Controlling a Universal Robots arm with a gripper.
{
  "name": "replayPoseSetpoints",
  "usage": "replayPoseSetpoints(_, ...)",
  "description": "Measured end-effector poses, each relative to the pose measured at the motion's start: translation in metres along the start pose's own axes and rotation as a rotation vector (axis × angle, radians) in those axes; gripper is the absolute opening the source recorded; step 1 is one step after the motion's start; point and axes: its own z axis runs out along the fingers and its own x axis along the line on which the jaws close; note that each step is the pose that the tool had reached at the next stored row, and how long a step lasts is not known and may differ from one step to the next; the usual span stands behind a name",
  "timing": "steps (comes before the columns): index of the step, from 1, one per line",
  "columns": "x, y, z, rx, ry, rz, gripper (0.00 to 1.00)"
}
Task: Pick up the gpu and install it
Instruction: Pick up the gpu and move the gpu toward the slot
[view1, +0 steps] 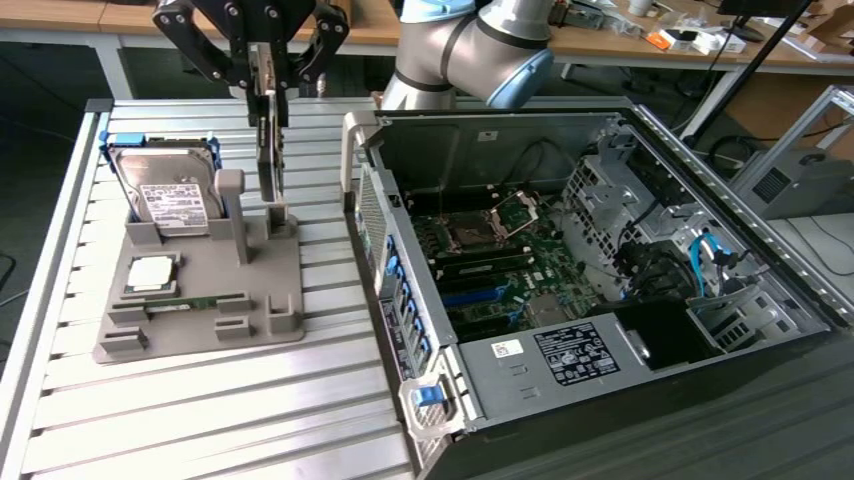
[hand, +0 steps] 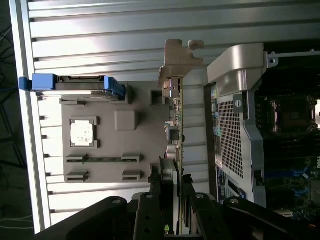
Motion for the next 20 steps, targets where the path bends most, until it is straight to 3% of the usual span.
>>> replayPoseSetpoints(20,-0.0087,-0.0009,0.0001,-0.0001,0.0002,0.0,0.27)
